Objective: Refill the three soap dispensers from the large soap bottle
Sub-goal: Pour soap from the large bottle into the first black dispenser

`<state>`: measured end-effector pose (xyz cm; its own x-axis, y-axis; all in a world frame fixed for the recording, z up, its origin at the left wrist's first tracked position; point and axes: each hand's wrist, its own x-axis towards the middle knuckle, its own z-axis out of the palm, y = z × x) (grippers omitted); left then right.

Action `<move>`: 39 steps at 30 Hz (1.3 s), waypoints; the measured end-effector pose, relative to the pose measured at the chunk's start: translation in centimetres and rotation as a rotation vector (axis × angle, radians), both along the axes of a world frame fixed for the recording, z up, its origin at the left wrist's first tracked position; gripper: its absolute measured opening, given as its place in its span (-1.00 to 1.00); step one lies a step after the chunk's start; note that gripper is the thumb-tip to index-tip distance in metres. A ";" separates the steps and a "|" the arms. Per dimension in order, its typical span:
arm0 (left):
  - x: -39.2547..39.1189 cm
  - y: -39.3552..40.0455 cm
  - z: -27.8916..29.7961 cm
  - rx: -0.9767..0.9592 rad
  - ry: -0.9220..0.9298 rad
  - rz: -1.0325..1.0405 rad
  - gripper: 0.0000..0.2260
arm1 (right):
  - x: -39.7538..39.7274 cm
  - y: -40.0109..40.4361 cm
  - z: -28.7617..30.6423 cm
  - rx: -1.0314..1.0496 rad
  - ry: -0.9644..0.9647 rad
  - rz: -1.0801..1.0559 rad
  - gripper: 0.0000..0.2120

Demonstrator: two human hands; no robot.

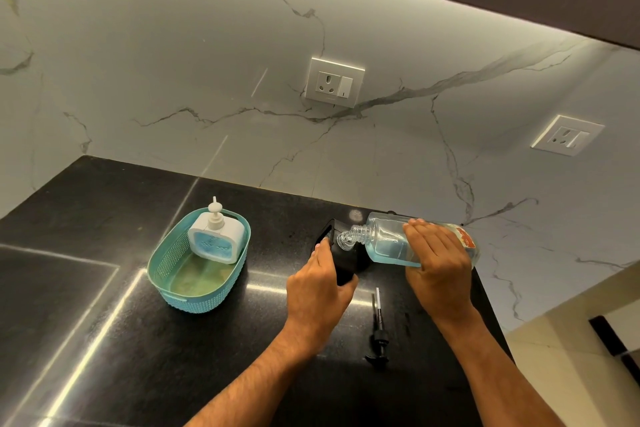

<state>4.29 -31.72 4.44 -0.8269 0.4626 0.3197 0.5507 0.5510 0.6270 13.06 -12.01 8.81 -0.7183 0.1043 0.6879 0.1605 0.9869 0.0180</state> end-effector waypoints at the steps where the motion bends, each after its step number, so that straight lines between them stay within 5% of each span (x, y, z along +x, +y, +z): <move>1: 0.0 0.0 0.0 0.002 -0.002 -0.001 -0.32 | 0.0 0.0 0.0 0.000 -0.001 0.000 -0.39; 24: 0.0 0.4 0.4 0.117 -0.047 -0.023 -0.38 | -0.2 0.1 -1.5 -0.182 -0.010 -0.004 -0.37; 32: -0.7 0.8 0.6 0.228 -0.077 -0.072 -0.46 | 0.1 0.8 -2.0 -0.514 0.120 0.048 -0.53; 39: -1.4 0.9 -0.6 0.302 -0.193 -0.103 -0.55 | 0.9 4.0 -2.5 -0.857 0.185 0.028 -0.45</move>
